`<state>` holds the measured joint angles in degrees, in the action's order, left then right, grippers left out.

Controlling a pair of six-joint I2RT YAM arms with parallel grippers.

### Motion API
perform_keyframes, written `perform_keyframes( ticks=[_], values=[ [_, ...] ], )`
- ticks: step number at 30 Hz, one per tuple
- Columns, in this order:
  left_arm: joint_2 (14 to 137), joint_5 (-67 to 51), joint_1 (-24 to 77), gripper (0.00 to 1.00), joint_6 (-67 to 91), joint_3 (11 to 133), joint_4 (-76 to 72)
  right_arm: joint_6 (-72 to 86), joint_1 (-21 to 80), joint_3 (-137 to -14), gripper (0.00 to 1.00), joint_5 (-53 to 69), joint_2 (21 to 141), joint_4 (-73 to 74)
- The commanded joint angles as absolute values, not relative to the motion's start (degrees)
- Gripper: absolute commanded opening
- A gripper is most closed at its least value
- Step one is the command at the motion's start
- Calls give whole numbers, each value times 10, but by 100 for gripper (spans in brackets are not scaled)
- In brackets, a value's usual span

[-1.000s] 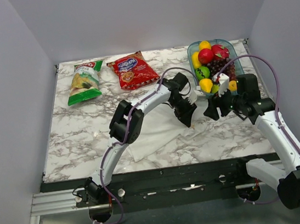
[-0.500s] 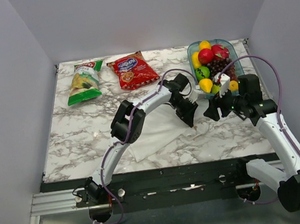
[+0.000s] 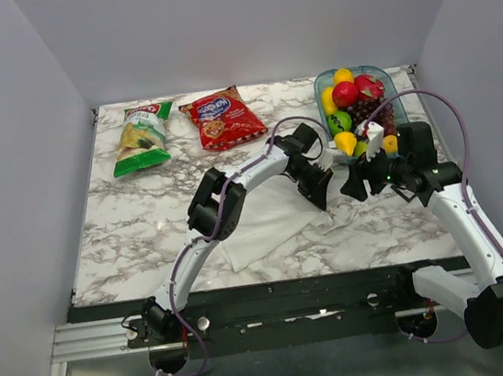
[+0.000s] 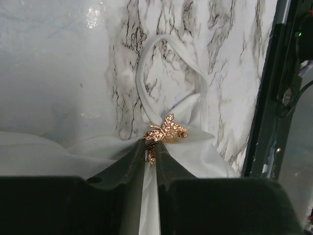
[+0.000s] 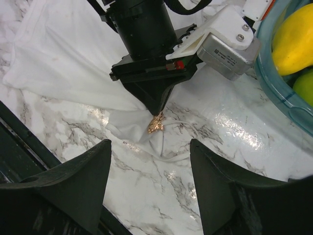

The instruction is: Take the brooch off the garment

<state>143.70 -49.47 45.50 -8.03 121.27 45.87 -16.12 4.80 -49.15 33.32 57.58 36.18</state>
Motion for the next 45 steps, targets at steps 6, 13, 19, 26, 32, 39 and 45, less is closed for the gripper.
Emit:
perform_keyframes(
  ticks=[6,13,19,26,32,39,45],
  values=[
    [1419,-507,438,0,-91,1187,462,-185,46,-517,73,347,587,379],
    [1332,-562,392,0,-66,1156,439,-201,45,-523,72,374,639,368],
    [1246,-569,352,0,-42,1047,394,-172,45,-539,65,386,734,355],
    [1166,-539,325,3,-96,902,423,-159,46,-554,51,386,835,395],
    [1095,-492,304,3,-141,782,440,-173,45,-626,46,411,956,500],
    [1067,-465,293,3,-170,745,465,-167,45,-642,41,407,1034,521],
    [1063,-452,292,3,-178,750,472,-165,46,-648,40,410,1056,523]
  ],
)
